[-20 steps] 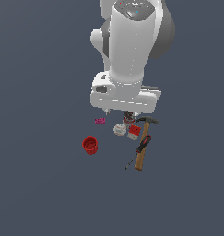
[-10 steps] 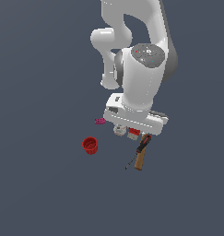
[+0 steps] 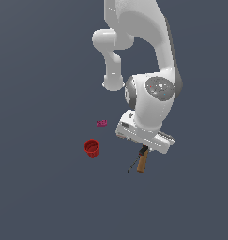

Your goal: Pick up a designated object from a clutter of objects.

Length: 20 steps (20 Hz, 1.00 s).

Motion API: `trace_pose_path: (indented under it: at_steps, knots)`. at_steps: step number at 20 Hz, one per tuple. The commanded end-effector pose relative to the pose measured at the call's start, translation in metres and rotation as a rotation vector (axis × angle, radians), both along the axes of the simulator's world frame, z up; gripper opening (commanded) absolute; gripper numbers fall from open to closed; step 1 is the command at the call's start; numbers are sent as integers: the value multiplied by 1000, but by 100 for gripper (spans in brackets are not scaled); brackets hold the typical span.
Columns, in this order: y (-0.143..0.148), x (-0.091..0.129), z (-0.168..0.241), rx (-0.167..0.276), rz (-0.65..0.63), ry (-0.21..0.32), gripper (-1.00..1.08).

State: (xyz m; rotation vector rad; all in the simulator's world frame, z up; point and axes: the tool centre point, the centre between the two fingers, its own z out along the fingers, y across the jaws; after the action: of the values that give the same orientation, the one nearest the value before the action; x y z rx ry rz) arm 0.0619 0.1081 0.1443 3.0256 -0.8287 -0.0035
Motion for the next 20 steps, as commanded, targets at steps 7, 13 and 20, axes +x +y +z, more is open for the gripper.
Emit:
trace_pose_path:
  at_steps: [7, 13, 20]
  knots:
    - [21, 3, -39, 3, -109, -3, 100]
    - [26, 2, -51, 3, -140, -4, 100]
    - [27, 2, -57, 3, -138, -3, 100]
